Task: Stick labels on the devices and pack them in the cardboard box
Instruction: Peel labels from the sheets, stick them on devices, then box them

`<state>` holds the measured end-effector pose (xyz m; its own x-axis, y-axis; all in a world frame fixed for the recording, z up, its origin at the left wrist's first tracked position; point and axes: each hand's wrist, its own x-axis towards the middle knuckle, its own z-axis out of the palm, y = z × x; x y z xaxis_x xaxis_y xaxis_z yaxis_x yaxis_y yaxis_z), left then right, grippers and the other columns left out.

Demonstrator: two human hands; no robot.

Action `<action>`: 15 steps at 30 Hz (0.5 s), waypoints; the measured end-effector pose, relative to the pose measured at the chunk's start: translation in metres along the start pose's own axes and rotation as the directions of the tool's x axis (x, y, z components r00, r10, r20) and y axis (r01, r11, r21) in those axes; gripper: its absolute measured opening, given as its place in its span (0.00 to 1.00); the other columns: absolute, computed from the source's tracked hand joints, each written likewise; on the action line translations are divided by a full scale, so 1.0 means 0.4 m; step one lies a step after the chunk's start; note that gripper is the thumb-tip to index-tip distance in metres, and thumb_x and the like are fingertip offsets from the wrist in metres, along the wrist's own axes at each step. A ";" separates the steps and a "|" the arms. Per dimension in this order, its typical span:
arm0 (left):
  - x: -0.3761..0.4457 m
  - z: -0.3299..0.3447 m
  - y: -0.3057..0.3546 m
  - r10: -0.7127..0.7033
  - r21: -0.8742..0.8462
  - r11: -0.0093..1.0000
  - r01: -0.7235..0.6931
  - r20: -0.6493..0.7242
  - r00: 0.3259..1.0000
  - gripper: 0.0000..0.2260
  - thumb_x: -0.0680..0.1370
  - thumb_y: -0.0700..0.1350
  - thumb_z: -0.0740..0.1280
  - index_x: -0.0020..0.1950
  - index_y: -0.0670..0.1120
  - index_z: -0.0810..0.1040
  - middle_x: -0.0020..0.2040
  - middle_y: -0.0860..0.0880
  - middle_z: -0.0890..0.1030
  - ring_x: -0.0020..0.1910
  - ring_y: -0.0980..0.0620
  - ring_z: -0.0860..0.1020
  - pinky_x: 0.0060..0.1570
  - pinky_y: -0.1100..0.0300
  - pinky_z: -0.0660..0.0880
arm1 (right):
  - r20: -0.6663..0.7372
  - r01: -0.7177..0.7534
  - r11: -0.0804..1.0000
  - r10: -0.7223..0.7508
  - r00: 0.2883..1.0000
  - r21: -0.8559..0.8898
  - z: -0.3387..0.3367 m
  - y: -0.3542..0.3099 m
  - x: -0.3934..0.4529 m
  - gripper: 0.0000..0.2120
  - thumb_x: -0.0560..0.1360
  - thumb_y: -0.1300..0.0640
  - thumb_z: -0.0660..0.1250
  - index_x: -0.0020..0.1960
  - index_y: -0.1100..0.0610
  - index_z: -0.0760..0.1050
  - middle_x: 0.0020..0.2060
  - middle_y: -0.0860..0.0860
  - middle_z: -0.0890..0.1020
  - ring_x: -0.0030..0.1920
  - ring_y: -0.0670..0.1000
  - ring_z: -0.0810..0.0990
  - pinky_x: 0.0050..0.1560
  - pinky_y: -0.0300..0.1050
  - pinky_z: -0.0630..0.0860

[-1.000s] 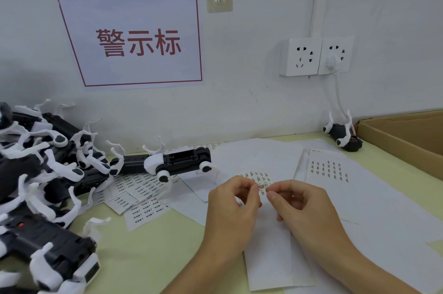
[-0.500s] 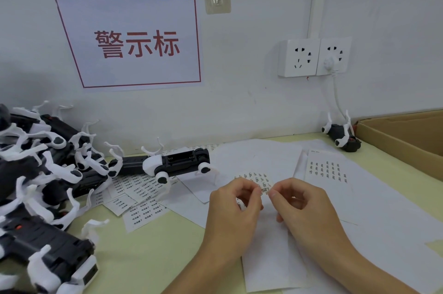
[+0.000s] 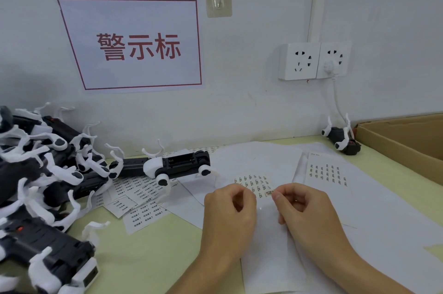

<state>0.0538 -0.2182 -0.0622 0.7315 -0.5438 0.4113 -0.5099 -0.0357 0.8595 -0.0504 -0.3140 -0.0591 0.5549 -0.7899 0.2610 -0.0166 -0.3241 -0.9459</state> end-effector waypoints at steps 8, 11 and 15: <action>0.032 -0.041 0.055 0.259 0.694 0.687 -0.216 0.044 0.965 0.12 0.73 0.44 0.63 0.56 0.49 0.69 0.46 0.52 0.75 0.47 0.48 0.74 0.37 0.54 0.73 | 0.039 -0.009 0.999 0.011 0.999 -0.045 0.007 0.009 0.004 0.08 0.76 0.60 0.71 0.39 0.53 0.82 0.30 0.47 0.82 0.27 0.41 0.75 0.32 0.32 0.72; 0.075 -0.089 0.024 0.278 0.836 0.523 -0.169 0.021 0.960 0.22 0.71 0.38 0.64 0.65 0.45 0.69 0.62 0.46 0.72 0.62 0.43 0.69 0.53 0.52 0.72 | 0.044 -0.015 0.999 0.018 0.999 -0.052 0.008 0.015 0.006 0.08 0.76 0.59 0.71 0.38 0.54 0.82 0.31 0.46 0.82 0.28 0.41 0.74 0.32 0.32 0.72; 0.113 -0.160 -0.045 0.120 0.950 0.311 -0.015 -0.023 0.993 0.29 0.78 0.41 0.58 0.77 0.46 0.52 0.78 0.46 0.56 0.80 0.43 0.50 0.74 0.51 0.55 | 0.050 -0.004 0.998 0.007 0.999 -0.068 0.010 0.018 0.009 0.08 0.75 0.59 0.71 0.38 0.52 0.82 0.32 0.46 0.82 0.30 0.42 0.75 0.34 0.34 0.74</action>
<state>0.1252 -0.1884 -0.0397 0.6755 -0.5243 0.5184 -0.6000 -0.7996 -0.0269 -0.0453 -0.3171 -0.0655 0.5953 -0.7655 0.2442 -0.0753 -0.3558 -0.9315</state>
